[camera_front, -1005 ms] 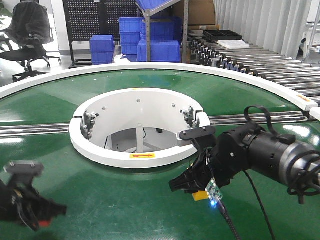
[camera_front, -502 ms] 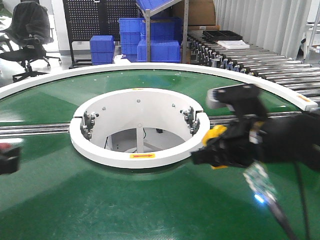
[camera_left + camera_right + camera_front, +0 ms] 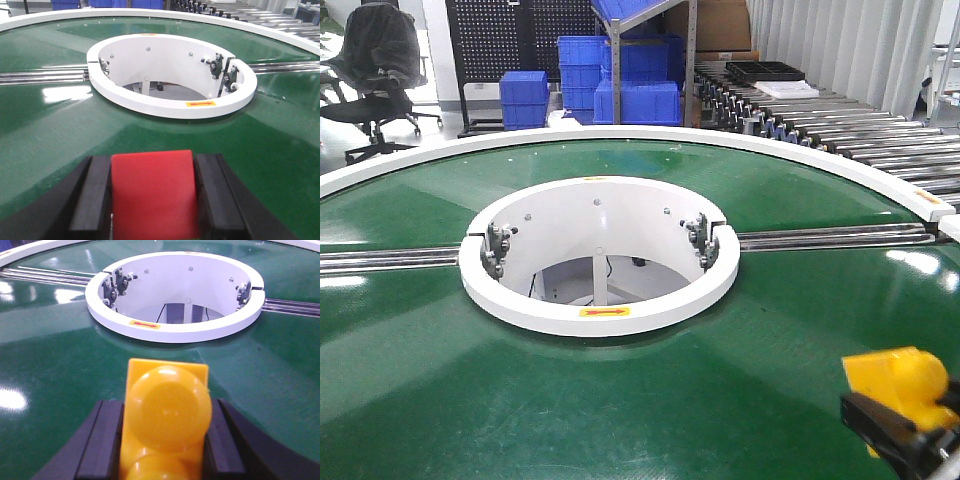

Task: Pick red and yellow blocks into blue bin
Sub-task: 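Lift both held blocks up off the table, then drive the base away from the table toward the bin shelves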

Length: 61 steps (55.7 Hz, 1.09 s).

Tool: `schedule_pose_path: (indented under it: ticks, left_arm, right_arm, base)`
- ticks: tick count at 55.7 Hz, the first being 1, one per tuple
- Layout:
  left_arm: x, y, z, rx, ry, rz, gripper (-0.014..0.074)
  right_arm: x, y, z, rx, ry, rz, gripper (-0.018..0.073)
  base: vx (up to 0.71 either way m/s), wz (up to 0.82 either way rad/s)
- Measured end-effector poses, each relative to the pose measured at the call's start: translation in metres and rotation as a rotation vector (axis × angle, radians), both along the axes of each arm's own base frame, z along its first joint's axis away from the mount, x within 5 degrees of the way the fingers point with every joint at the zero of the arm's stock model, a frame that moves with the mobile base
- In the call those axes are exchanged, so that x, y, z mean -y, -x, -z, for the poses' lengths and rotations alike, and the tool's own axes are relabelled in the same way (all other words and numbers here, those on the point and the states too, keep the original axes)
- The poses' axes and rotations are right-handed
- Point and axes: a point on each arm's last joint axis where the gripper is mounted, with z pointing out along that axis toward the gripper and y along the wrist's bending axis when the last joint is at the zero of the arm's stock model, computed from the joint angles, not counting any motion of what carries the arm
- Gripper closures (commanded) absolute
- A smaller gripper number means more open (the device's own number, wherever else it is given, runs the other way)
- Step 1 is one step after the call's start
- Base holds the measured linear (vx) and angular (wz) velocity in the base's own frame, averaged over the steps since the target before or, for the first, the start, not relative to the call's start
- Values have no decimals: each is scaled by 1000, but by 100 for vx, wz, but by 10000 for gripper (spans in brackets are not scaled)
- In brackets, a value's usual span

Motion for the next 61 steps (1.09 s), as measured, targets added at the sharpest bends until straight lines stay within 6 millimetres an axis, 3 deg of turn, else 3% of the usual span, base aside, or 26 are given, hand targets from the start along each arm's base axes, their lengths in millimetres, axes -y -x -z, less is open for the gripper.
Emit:
schedule_pose_path:
  ticks: [42, 61]
  left_arm:
    - [0, 0, -1, 17, 6, -4, 597]
    - [0, 0, -1, 16, 6, -4, 597]
  right_arm:
    - [4, 8, 5, -3, 5, 1, 570]
    - [4, 8, 6, -7, 6, 1, 570]
  base:
    - [0, 1]
    - [-2, 35]
